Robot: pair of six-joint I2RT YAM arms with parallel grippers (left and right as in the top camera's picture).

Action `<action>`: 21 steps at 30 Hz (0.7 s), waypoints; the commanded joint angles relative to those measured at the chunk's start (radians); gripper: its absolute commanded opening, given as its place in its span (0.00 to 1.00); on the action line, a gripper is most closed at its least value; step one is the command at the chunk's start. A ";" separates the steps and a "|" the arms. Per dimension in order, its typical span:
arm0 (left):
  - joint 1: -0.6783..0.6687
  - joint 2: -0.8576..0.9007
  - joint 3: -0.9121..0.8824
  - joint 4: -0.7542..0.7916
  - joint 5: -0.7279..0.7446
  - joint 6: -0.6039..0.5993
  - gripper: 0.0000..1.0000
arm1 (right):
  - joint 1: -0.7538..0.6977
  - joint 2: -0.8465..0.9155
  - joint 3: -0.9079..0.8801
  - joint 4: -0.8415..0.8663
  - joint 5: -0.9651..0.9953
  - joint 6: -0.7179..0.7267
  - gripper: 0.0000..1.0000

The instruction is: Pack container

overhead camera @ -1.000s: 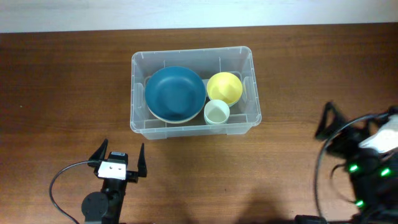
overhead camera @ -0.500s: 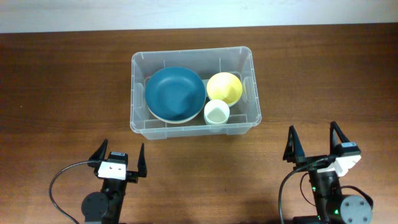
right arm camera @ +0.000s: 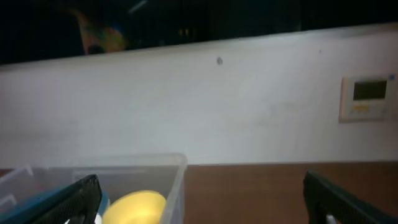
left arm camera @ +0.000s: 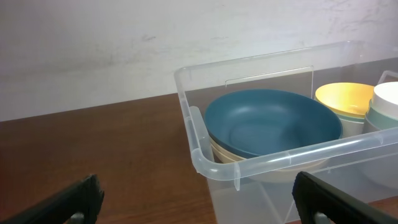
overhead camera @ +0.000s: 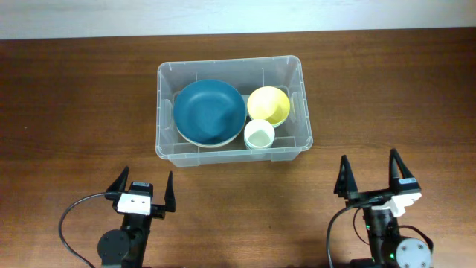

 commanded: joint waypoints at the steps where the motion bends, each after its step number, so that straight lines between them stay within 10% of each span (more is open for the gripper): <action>1: 0.005 -0.006 -0.003 -0.005 -0.006 -0.009 0.99 | 0.010 -0.010 -0.057 0.003 0.009 -0.008 0.99; 21: 0.005 -0.006 -0.003 -0.005 -0.006 -0.009 0.99 | 0.010 -0.011 -0.136 -0.145 0.035 -0.011 0.99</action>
